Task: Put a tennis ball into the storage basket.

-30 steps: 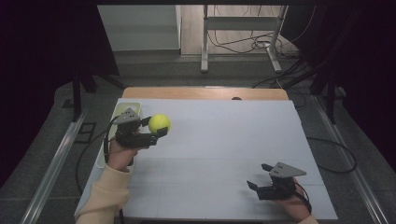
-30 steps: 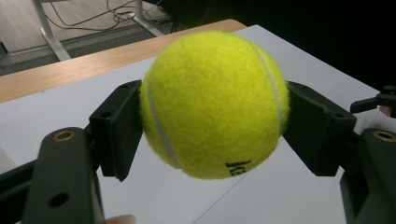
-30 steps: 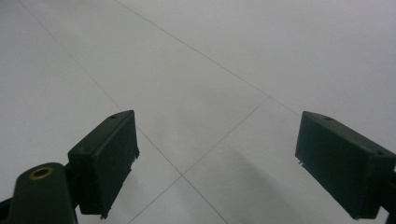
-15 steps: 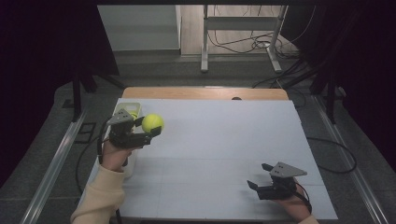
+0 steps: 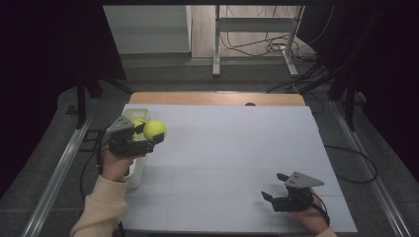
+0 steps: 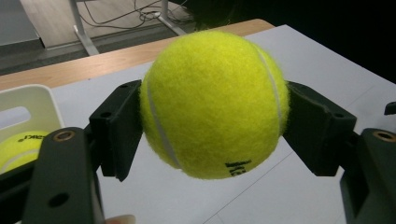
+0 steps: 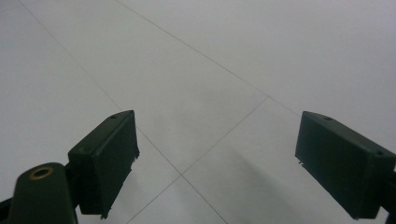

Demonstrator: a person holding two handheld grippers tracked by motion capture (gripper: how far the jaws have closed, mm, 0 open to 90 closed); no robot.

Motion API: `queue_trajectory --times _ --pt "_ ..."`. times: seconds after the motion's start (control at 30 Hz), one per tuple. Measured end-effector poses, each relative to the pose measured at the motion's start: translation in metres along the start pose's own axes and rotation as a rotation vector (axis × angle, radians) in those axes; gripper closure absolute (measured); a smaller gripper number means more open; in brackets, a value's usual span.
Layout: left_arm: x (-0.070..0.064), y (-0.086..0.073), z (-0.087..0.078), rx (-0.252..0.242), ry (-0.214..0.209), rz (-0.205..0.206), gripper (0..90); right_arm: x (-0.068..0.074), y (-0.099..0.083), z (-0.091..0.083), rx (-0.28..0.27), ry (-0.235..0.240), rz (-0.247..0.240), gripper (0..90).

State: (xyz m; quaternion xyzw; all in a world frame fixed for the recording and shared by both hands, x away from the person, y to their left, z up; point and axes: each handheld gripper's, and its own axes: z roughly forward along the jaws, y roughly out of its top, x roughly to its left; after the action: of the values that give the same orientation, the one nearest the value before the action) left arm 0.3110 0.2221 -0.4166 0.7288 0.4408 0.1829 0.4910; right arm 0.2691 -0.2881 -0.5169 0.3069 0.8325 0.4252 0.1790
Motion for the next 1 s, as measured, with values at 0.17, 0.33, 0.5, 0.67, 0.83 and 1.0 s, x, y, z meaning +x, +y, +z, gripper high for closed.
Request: queue_trajectory --times 0.17,0.33,0.5,0.67,0.83,1.0 --pt "0.005 -0.002 -0.004 -0.006 0.025 -0.004 26.2 0.0 0.0 0.0 0.0 -0.002 -0.001 13.4" --pt "0.009 -0.004 -0.007 -0.007 0.042 -0.012 26.1 0.0 0.0 0.0 0.001 -0.003 0.0 13.4" --pt "0.014 -0.006 -0.011 -0.007 0.062 -0.018 26.2 0.0 0.0 0.0 0.002 -0.004 -0.001 13.4" --pt "0.019 -0.009 -0.013 -0.003 0.098 -0.018 26.2 0.0 0.0 0.0 0.003 -0.002 -0.001 13.4" --pt "0.025 -0.011 -0.014 0.005 0.115 -0.026 26.2 0.0 0.0 -0.001 0.002 -0.002 -0.003 13.5" --pt "0.031 -0.013 -0.018 0.003 0.132 -0.039 26.2 0.0 0.0 0.0 0.0 0.0 -0.003 13.5"
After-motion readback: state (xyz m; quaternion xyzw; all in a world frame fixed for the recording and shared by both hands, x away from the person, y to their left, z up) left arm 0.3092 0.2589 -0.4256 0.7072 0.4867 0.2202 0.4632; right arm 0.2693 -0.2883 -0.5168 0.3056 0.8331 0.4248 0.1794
